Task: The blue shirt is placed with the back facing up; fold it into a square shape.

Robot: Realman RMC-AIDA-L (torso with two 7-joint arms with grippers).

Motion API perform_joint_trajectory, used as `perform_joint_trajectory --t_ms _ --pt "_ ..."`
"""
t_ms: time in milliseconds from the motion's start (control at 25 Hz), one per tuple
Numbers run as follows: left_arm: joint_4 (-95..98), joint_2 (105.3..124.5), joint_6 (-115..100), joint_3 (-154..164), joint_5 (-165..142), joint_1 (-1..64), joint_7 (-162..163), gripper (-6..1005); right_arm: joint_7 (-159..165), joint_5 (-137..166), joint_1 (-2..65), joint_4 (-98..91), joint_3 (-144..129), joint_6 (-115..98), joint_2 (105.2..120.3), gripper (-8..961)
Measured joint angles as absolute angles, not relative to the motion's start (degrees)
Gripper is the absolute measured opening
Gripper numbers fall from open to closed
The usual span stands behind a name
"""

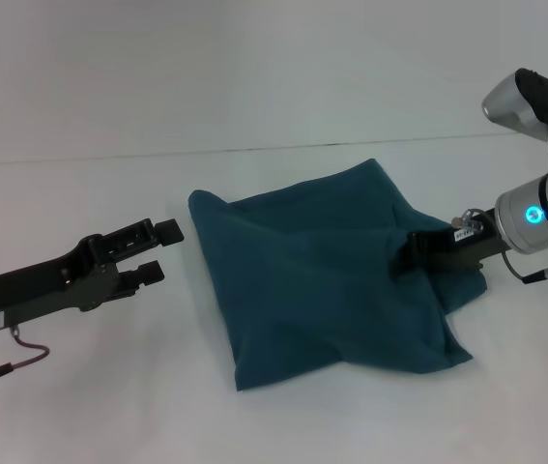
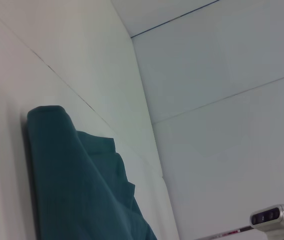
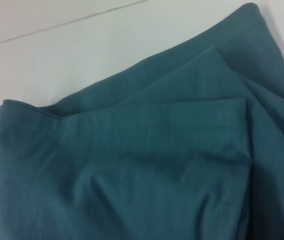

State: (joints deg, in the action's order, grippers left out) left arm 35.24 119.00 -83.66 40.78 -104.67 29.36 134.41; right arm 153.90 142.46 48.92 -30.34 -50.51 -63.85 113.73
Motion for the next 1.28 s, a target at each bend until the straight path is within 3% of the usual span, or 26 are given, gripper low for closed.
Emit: perform_joint_trajectory --t_ms 520,920,1280 --pt "35.2 118.77 -83.7 40.6 -104.7 29.4 134.7 950 155.0 142.5 48.6 -40.0 -49.3 -71.2 114.18 72" --pt "35.2 118.67 -83.7 39.2 -104.7 29.2 134.6 950 154.6 143.1 50.3 -44.6 -49.7 -72.0 113.70 73" --pt "35.2 118.77 -83.6 39.2 -104.7 29.3 134.6 951 154.6 147.7 51.3 -43.4 -52.0 -66.1 114.57 74"
